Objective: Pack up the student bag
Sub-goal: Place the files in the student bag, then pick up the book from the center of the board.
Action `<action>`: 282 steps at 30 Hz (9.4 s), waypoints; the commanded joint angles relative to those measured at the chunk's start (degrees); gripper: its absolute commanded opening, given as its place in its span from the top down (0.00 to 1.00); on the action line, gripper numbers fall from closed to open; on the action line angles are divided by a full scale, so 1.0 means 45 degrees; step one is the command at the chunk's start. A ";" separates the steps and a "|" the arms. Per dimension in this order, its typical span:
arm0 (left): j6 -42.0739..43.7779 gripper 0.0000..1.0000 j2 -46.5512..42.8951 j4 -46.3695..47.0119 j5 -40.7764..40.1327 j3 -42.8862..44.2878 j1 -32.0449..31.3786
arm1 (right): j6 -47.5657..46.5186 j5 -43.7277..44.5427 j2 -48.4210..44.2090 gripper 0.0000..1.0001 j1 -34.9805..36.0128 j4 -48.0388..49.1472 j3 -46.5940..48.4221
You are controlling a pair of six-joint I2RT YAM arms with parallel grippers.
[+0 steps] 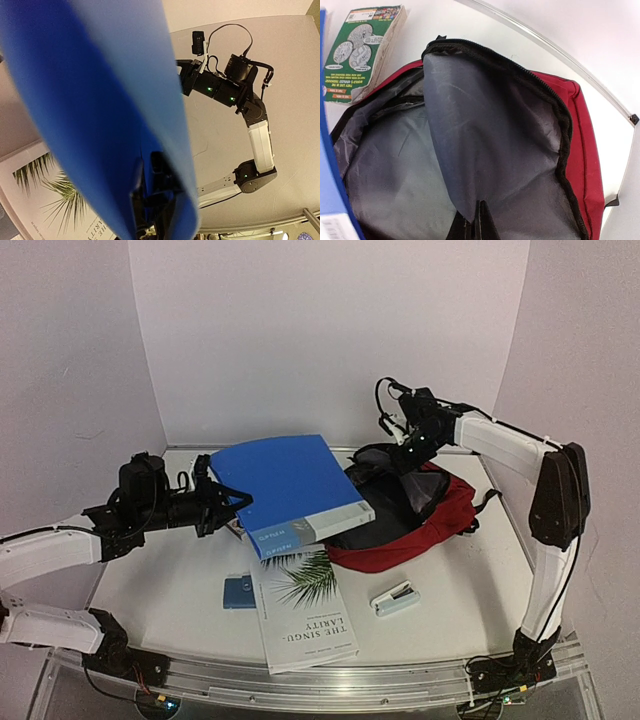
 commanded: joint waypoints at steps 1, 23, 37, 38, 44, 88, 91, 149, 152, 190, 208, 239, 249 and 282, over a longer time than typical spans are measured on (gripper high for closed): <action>-0.0642 1.00 0.1240 0.3170 0.1590 0.0334 0.0005 | 0.0464 -0.0632 -0.0750 1.00 0.0059 0.0285 0.0821; -0.2825 1.00 0.7249 0.7846 0.4712 0.2237 -0.0020 | -0.0526 -0.1799 -0.1613 1.00 0.0055 0.0763 -0.0378; -0.3715 1.00 1.0831 1.0744 0.3016 0.3880 -0.0317 | -0.0432 -0.2385 -0.1882 1.00 0.0064 0.0791 -0.0656; -0.3773 1.00 1.1176 1.0791 0.2946 0.4175 -0.0393 | -0.0431 -0.2453 -0.1846 1.00 0.0065 0.0788 -0.0608; -0.4209 1.00 1.3070 1.1386 0.2622 0.5919 -0.0853 | -0.0326 -0.2670 -0.1585 1.00 0.0058 0.0819 -0.0256; 0.2737 0.26 1.5489 -0.6172 -0.4485 1.4958 -0.2209 | -0.0286 -0.2567 -0.1085 1.00 -0.0038 0.1074 -0.0212; 0.3939 0.25 1.5123 -0.6803 -0.5172 1.5361 -0.2377 | -0.0440 -0.2318 -0.1117 1.00 -0.0150 0.1097 -0.0476; 1.1641 1.00 1.5016 -0.9876 -0.9139 1.8829 -0.1480 | -0.1144 -0.1791 -0.0930 1.00 -0.0527 0.1268 -0.1246; 1.2247 1.00 1.4934 -0.9736 -1.0082 1.9003 -0.1842 | -0.1233 -0.1628 -0.0773 1.00 -0.0634 0.1302 -0.1269; 0.3224 0.14 0.3524 -0.6654 -0.7189 0.4604 -0.2607 | 0.0678 -0.7570 -0.3698 0.02 0.0687 0.0619 -0.3463; -0.3344 0.09 0.1534 -0.4423 -1.1155 -0.0416 -0.7661 | 0.0773 -0.8567 -0.3682 0.03 0.3316 0.1778 -0.7217; -0.4294 0.14 0.4651 0.3678 -1.0374 -0.4250 -0.7909 | -0.0208 -0.9068 -0.1124 0.17 0.5165 0.3313 -0.8104; -0.3278 0.21 0.4644 0.2856 -1.0293 -0.3080 -0.8637 | 0.0007 -0.9008 -0.0604 0.24 0.5325 0.3522 -0.8002; 0.1902 0.39 0.3993 0.7620 -1.0576 -0.2376 -0.9697 | -0.0376 -0.9891 -0.1896 0.26 0.5311 0.3652 -0.7715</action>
